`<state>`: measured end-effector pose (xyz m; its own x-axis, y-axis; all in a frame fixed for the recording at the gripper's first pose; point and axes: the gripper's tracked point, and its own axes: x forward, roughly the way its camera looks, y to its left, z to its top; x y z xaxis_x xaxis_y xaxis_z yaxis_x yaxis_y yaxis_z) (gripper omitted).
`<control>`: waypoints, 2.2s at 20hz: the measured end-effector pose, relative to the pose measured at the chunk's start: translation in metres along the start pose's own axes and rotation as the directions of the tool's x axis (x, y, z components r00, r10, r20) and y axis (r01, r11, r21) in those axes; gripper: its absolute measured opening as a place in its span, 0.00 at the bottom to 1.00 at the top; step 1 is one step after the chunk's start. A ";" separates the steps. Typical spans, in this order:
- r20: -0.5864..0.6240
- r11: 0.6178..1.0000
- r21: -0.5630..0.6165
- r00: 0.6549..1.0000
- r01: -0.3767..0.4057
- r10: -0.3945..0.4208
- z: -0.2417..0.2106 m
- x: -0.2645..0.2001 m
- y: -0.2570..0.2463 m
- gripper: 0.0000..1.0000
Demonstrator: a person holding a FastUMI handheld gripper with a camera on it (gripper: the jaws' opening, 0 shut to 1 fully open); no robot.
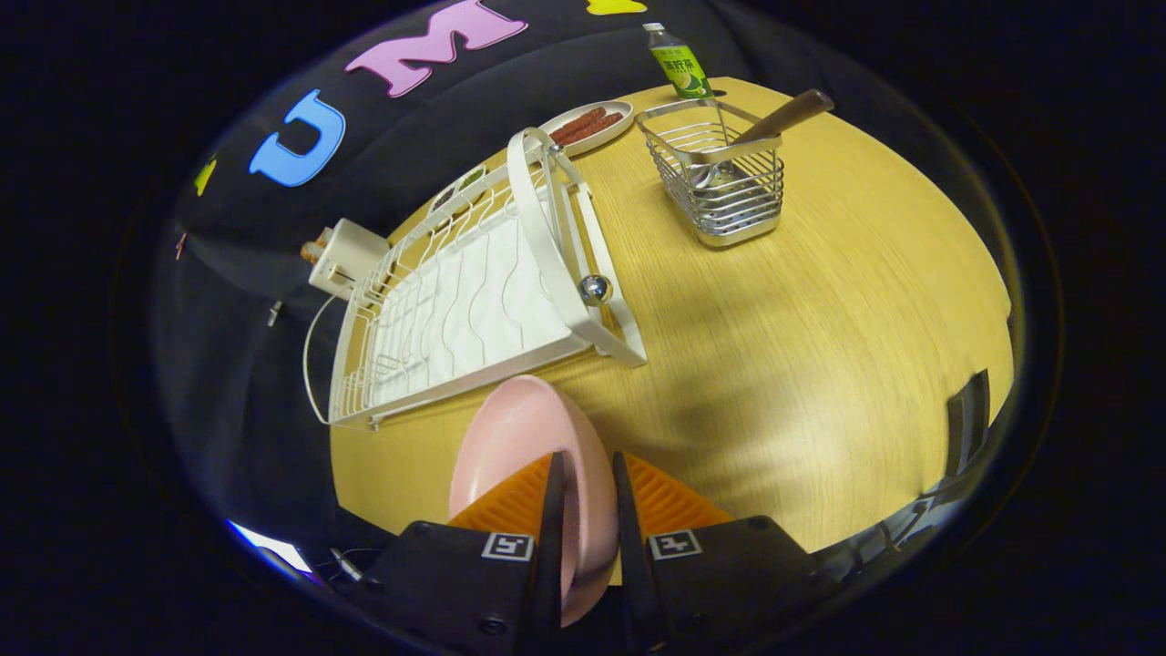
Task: Take the plate from the dish rack, then take the spoon from the basket and place it into the plate.
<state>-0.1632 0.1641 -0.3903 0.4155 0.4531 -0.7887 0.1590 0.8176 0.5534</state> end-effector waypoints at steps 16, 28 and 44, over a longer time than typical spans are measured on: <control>0.411 0.926 -0.318 0.910 0.205 -0.061 0.131 -0.088 -0.036 0.65; 0.474 0.884 -0.331 0.868 0.330 -0.147 0.216 -0.051 -0.100 0.54; 0.485 0.923 -0.301 0.872 0.238 -0.067 0.232 -0.045 -0.066 0.14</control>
<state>0.0155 0.0072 -0.3288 0.7859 0.1685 -0.5950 -0.0241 0.9698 0.2428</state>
